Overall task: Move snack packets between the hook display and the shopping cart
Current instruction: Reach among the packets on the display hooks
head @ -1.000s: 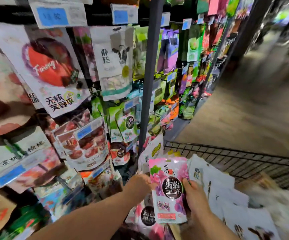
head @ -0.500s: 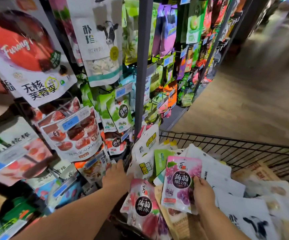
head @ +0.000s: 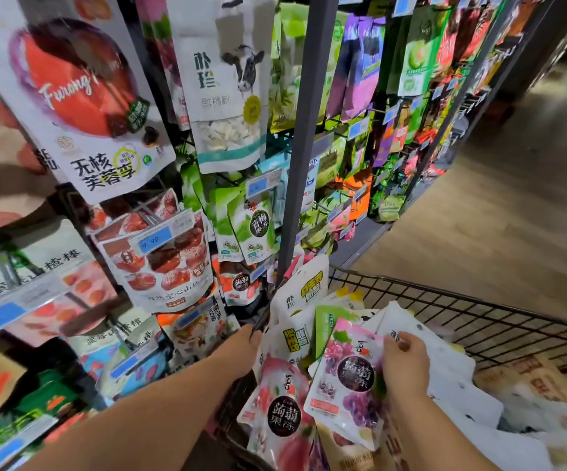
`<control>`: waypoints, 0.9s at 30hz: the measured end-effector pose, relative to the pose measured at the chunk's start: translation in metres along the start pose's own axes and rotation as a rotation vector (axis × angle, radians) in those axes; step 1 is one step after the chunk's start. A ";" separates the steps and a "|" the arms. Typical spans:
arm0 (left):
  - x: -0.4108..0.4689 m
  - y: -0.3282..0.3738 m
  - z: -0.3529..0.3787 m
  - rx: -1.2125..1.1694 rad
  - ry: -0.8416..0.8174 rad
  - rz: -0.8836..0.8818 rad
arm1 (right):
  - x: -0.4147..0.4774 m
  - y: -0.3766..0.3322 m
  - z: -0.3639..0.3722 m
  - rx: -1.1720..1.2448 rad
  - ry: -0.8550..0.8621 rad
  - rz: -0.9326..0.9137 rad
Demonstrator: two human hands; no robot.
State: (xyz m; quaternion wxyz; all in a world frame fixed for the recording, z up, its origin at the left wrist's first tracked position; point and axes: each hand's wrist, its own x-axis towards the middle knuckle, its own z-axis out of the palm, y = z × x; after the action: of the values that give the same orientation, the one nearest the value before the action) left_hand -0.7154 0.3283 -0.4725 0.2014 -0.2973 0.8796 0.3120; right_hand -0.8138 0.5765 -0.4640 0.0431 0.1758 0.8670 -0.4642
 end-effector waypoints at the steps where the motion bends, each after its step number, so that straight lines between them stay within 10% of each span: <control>1: 0.003 0.001 -0.001 0.031 -0.051 -0.027 | -0.001 -0.007 0.003 0.016 -0.026 -0.016; 16: -0.015 0.065 -0.157 -0.612 0.544 0.242 | -0.024 -0.173 0.075 0.187 -0.327 -0.368; 27: 0.016 0.080 -0.276 -0.646 1.053 0.233 | -0.032 -0.305 0.104 0.155 -0.378 -0.594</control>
State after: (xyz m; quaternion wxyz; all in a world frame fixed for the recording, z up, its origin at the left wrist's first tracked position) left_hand -0.8256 0.1872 -0.2467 -0.3943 -0.3591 0.7488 0.3935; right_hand -0.8978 0.3279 -0.2747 0.0525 -0.1700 0.8192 -0.5453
